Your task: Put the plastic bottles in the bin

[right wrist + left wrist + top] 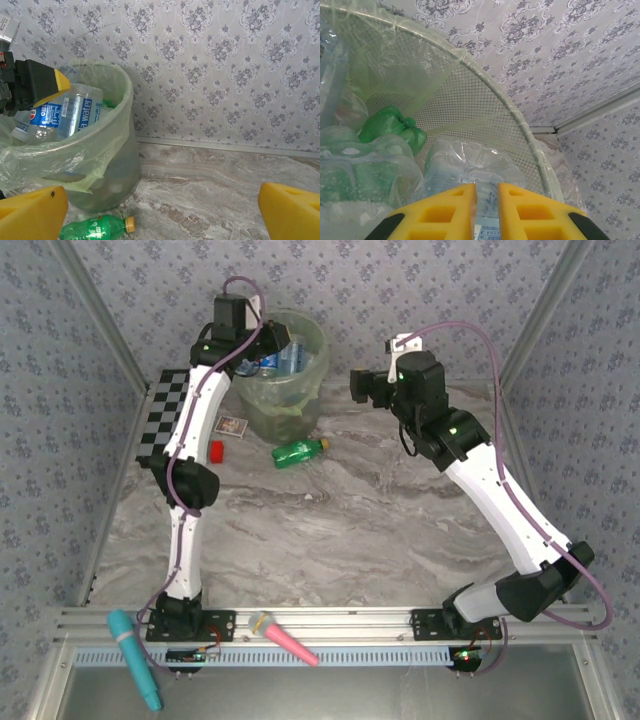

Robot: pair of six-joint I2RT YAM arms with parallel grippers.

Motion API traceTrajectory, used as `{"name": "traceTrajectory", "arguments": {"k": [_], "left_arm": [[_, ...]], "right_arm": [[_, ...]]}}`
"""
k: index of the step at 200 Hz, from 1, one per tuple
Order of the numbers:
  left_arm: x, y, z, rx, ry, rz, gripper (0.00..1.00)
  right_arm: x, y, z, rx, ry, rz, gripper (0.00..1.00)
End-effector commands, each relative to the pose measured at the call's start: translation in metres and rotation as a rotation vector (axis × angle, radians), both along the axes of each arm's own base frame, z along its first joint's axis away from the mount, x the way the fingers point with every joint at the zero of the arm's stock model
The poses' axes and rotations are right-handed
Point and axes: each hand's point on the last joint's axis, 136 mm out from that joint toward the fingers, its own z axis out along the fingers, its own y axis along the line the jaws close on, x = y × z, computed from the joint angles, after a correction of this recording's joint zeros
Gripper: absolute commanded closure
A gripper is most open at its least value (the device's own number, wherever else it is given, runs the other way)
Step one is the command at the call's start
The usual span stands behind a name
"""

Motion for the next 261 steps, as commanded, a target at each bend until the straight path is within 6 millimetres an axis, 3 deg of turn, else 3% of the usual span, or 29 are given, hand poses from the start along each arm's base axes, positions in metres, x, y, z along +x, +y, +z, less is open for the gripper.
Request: {"name": "traceTrajectory", "arguments": {"k": [1,26,41,81,100,127,175,200,204,208,239,261], "left_arm": [[0.000,0.011,-0.036,0.088,0.089,0.042,0.80],[-0.003,0.024,-0.018,0.122,0.049,0.084,0.77],[-0.011,0.026,0.005,0.109,0.010,0.078,0.76],[-0.054,0.009,0.089,0.080,-0.171,0.005,0.66],[-0.074,0.005,0.106,0.112,-0.206,-0.012,0.55],[-0.095,0.011,0.104,0.150,-0.161,-0.019,0.36],[-0.129,0.027,0.078,0.206,-0.092,0.003,0.21],[-0.152,0.045,0.070,0.205,-0.108,0.061,0.08],[-0.154,0.048,0.077,0.194,-0.139,0.076,0.05],[-0.157,0.050,0.069,0.200,-0.127,0.083,0.01],[-0.185,0.073,0.060,0.223,-0.136,0.145,0.00],[-0.202,0.087,0.054,0.246,-0.112,0.166,0.00]], "right_arm": [[-0.004,-0.007,0.003,0.016,-0.001,-0.030,0.01],[-0.003,-0.008,-0.001,0.016,0.007,-0.032,0.01],[-0.004,-0.007,-0.001,0.021,0.009,-0.029,0.01],[-0.004,-0.006,-0.008,0.028,0.023,-0.024,0.01],[-0.004,-0.003,-0.016,0.029,0.043,-0.015,0.01],[-0.005,0.002,-0.035,0.053,0.091,0.006,0.01],[0.008,0.004,-0.112,0.325,0.349,0.036,0.01],[0.017,0.011,-0.144,0.422,0.401,0.051,0.01],[0.018,0.013,-0.150,0.431,0.410,0.056,0.03],[0.020,0.016,-0.156,0.463,0.428,0.052,0.04],[0.037,0.039,-0.202,0.661,0.566,0.059,0.19],[0.053,0.058,-0.223,0.743,0.607,0.074,0.24]]}}
